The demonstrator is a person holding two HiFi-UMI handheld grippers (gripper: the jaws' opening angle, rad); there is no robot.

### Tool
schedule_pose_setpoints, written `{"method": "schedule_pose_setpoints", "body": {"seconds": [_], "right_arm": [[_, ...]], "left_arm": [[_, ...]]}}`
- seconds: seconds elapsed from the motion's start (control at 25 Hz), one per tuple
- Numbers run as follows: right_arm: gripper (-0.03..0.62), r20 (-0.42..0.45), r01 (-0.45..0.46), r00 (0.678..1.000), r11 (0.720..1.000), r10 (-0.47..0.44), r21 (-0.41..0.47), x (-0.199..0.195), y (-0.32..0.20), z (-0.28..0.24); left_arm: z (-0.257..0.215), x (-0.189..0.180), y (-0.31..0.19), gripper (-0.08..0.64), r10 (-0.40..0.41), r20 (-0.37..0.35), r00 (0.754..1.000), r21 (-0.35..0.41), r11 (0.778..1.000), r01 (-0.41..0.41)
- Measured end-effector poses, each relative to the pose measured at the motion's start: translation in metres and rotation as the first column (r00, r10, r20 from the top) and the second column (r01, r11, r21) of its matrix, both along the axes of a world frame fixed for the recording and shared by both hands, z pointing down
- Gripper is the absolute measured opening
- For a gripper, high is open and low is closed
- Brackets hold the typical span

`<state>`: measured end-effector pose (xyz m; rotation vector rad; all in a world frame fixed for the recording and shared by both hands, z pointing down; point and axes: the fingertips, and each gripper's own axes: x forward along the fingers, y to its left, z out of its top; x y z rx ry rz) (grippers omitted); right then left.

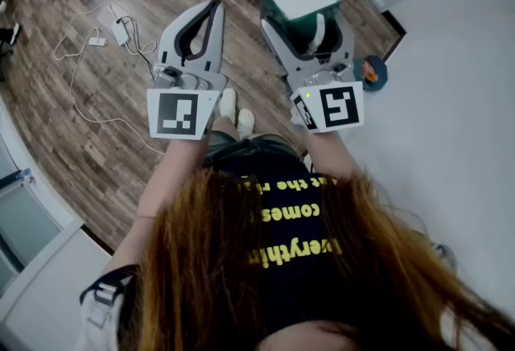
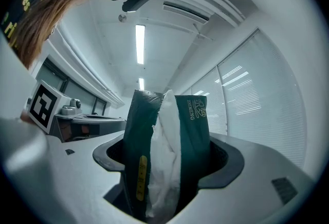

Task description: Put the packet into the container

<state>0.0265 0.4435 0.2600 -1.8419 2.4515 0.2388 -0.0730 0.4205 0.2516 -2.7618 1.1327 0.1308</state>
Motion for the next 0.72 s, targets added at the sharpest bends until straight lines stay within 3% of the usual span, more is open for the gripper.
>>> {"method": "schedule_pose_setpoints", "body": {"seconds": [0.72], "right_arm": [[0.383,-0.01,-0.032,0.999,0.999,0.033,0.018,-0.011,-0.065,-0.006]], "left_arm": [[-0.005,-0.013,-0.071,0.002,0.018,-0.023,1.0,0.031,0.999,-0.017]]}}
